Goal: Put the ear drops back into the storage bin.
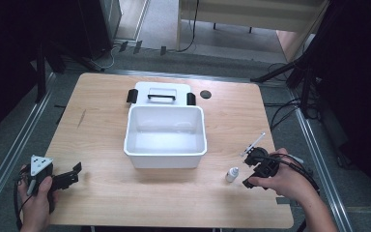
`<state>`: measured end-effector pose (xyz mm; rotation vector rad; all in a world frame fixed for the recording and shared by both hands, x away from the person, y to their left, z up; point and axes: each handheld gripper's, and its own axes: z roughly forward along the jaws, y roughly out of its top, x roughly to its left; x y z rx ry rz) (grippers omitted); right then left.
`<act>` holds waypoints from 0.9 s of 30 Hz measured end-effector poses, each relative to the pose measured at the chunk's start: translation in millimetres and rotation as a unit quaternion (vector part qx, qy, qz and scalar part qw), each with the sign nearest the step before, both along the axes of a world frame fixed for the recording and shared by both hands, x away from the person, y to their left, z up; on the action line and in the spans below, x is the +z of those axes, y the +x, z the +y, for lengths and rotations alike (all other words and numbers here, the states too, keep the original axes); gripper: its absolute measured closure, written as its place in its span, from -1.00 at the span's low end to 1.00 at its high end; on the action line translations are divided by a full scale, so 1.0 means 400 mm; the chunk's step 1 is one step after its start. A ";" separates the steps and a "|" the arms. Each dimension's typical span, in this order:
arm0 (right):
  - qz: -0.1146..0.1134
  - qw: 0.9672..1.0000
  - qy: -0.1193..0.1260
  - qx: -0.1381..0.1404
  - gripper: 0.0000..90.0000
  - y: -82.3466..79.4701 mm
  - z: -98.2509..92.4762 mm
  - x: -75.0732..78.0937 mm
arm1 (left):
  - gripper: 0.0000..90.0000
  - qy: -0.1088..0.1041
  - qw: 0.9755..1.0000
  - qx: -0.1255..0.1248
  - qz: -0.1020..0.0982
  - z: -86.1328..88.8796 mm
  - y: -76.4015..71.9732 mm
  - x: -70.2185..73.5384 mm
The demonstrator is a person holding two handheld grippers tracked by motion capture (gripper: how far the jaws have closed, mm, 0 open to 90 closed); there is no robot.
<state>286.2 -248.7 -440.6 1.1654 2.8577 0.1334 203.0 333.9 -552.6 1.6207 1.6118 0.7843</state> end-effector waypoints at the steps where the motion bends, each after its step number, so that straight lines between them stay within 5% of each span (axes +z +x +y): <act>1: 0.002 1.000 0.003 0.005 -0.12 0.002 0.004 0.002 | -1.00 0.000 1.000 0.000 0.000 0.000 0.000 0.000; 9: 0.009 1.000 0.026 0.000 0.09 0.023 0.043 0.014 | -1.00 0.001 1.000 -0.002 0.001 0.000 0.000 0.000; 27: 0.016 1.000 0.001 -0.007 0.36 0.063 0.104 -0.020 | -1.00 0.001 1.000 -0.003 0.001 -0.001 0.000 0.000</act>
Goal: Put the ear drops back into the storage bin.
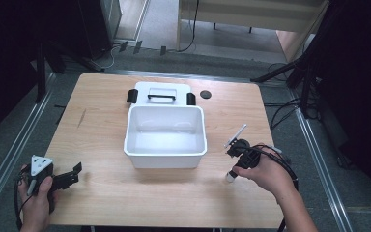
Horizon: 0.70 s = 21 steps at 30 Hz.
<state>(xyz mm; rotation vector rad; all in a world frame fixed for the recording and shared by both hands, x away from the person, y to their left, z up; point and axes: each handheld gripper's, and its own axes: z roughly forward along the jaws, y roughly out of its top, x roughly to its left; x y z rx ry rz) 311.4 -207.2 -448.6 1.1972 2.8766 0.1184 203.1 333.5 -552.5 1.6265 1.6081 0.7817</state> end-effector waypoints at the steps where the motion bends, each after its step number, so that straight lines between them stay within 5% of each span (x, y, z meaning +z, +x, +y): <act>1: -0.001 1.000 -0.002 0.001 0.39 0.001 0.001 -0.001 | -1.00 0.000 1.000 0.000 0.000 0.000 0.000 0.000; 21: -0.001 1.000 -0.003 0.004 0.60 0.000 -0.001 -0.010 | -1.00 0.001 1.000 -0.001 0.000 0.000 0.000 0.000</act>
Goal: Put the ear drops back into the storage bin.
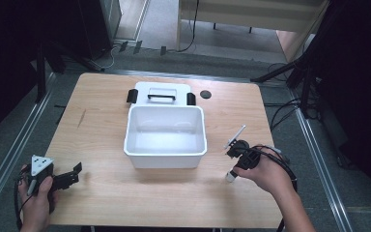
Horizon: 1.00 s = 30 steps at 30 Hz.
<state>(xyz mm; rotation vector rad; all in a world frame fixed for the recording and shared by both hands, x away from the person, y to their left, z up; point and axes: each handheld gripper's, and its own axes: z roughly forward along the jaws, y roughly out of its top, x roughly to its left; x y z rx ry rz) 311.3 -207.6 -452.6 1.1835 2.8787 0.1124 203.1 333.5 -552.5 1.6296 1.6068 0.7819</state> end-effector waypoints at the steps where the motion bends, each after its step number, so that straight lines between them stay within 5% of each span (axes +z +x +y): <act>1: 0.000 1.000 0.000 0.002 0.60 0.000 0.000 0.000 | -1.00 0.000 1.000 0.000 0.000 0.000 0.000 0.000; 13: -0.003 1.000 0.002 0.016 0.60 0.001 0.008 0.029 | -1.00 -0.001 1.000 0.000 0.000 0.000 0.000 0.000; 30: -0.020 0.999 0.021 0.037 0.60 0.014 0.047 0.184 | -1.00 -0.002 1.000 0.001 -0.001 -0.001 0.001 0.000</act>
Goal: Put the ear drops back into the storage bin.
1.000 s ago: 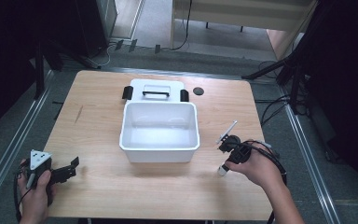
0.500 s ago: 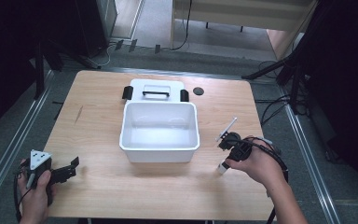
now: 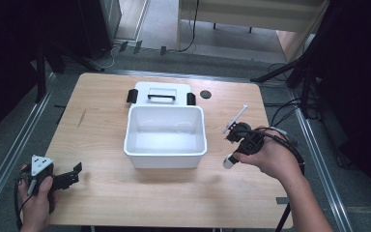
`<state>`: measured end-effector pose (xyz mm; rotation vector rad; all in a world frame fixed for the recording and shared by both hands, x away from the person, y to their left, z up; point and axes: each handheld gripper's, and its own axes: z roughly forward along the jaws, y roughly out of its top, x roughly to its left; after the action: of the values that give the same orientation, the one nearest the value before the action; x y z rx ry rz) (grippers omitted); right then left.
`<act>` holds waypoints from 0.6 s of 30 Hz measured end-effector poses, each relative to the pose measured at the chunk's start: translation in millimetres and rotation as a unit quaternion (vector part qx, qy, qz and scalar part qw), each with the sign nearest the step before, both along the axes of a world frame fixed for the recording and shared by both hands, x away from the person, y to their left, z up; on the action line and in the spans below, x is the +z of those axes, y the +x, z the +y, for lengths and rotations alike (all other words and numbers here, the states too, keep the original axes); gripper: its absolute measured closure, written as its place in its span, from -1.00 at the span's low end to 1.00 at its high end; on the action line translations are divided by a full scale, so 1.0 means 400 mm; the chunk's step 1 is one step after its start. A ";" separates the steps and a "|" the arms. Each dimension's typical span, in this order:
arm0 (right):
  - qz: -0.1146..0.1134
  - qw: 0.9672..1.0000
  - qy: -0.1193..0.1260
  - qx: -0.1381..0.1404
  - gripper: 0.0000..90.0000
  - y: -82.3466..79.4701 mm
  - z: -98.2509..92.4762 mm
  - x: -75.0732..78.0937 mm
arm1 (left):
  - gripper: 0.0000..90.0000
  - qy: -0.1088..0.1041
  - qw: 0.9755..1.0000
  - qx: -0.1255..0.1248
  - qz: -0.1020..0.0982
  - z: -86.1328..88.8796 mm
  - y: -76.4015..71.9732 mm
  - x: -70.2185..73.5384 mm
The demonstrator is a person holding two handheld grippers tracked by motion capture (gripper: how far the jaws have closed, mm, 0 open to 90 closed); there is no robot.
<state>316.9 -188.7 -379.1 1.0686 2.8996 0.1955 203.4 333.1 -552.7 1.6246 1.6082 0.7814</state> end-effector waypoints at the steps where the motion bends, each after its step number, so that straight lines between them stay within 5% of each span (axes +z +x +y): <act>1: -0.002 1.000 -0.001 0.004 0.60 0.003 0.004 0.011 | -1.00 0.002 1.000 -0.001 0.000 0.001 0.000 0.000; 18: -0.029 0.999 0.005 0.023 0.61 0.031 0.092 0.151 | -1.00 -0.001 1.000 -0.001 0.000 0.001 0.000 0.000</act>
<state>329.1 -151.7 -318.8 0.9820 2.8757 0.2391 203.3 333.7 -552.5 1.6259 1.6065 0.7777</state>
